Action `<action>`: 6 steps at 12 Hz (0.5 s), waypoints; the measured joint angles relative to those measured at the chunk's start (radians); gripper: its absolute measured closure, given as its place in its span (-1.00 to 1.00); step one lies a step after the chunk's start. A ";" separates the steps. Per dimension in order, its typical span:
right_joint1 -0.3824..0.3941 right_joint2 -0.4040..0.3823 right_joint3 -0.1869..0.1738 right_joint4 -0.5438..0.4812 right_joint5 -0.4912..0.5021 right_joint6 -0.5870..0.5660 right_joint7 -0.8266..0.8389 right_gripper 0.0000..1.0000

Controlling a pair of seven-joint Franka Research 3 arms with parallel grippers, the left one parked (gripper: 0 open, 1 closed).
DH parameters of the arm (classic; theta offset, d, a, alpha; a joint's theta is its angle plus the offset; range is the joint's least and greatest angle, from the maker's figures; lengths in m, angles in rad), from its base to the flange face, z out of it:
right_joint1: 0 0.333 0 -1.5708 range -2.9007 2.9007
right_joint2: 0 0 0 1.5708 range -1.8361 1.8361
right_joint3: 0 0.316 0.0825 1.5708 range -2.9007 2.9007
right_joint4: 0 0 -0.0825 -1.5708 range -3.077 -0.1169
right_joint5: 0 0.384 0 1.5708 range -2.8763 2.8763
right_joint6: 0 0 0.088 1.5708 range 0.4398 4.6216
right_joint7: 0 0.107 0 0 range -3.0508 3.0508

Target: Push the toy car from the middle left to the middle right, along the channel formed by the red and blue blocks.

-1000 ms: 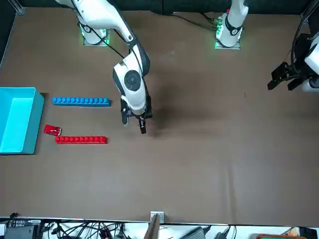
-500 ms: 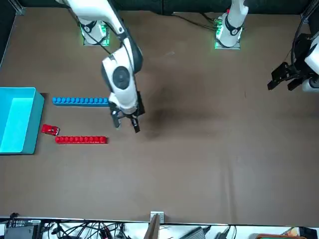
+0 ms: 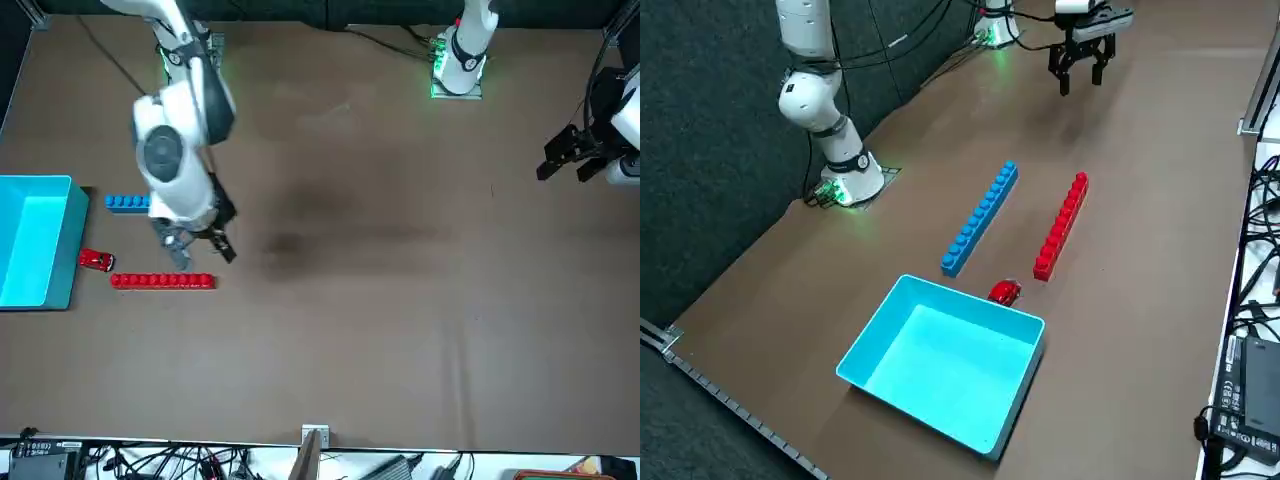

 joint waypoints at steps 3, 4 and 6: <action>-0.113 -0.097 -0.001 -0.049 0.000 -0.046 -0.326 -1.00; -0.136 -0.122 -0.001 -0.060 0.000 -0.066 -0.401 -1.00; -0.178 -0.171 -0.001 -0.077 0.000 -0.101 -0.546 -1.00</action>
